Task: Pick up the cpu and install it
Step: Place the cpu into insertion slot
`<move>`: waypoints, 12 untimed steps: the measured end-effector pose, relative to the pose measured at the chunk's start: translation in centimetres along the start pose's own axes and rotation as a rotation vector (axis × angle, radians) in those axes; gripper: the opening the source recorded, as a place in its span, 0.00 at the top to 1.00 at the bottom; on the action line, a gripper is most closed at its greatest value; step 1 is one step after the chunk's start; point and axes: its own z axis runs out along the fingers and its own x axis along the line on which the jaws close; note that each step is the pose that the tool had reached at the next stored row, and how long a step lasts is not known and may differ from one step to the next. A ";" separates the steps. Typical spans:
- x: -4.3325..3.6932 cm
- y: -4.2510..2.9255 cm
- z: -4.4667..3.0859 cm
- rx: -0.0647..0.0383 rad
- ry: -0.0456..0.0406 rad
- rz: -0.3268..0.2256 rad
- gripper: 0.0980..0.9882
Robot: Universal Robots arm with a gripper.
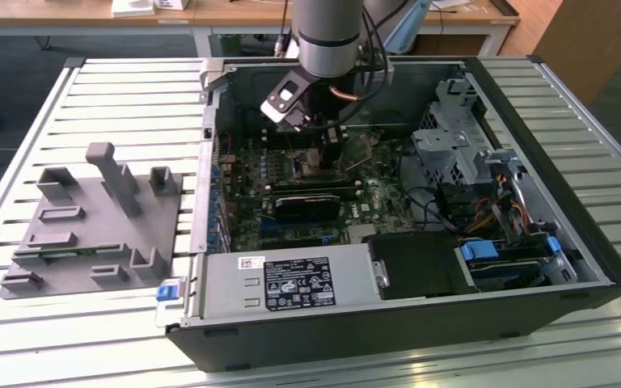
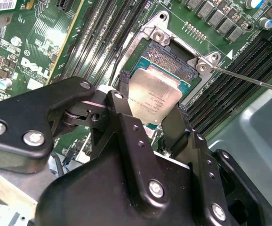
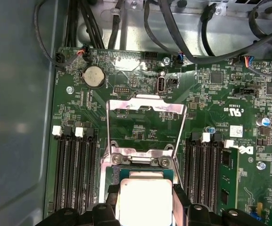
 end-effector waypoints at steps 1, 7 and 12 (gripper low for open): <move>0.01 -0.01 0.12 0.000 0.0001 0.000 0.52; 0.16 -0.11 0.45 0.000 -0.0002 0.007 0.52; 0.21 -0.67 0.57 0.000 -0.0006 0.017 0.52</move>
